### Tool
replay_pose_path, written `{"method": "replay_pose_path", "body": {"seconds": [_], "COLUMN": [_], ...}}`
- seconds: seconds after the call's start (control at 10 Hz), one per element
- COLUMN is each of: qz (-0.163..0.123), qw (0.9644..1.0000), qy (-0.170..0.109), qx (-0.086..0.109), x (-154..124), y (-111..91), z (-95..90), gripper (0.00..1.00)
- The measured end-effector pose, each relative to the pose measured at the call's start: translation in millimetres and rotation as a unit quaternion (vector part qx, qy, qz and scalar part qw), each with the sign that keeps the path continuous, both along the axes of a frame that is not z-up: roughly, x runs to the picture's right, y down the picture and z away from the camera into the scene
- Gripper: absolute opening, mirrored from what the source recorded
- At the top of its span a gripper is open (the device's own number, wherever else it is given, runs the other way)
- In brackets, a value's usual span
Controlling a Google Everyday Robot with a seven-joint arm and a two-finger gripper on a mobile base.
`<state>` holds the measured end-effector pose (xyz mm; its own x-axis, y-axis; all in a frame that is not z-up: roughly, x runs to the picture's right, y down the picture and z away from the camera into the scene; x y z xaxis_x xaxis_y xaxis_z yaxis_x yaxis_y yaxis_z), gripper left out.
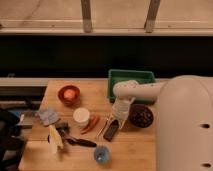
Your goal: Place eraser in table surface
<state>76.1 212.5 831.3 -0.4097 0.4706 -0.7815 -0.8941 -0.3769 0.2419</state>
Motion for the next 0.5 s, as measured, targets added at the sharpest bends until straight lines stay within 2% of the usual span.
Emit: {"method": "replay_pose_path", "body": {"seconds": [0.4,0.5], "qz": [0.01,0.011], "qw": [0.9999,0.9999], "qy": [-0.001,0.0], "qx": [-0.004,-0.004], "x": [4.4,5.9], "y": [-1.0,-0.7], "z": [-8.5,-8.6], "gripper": [0.46,0.52]}}
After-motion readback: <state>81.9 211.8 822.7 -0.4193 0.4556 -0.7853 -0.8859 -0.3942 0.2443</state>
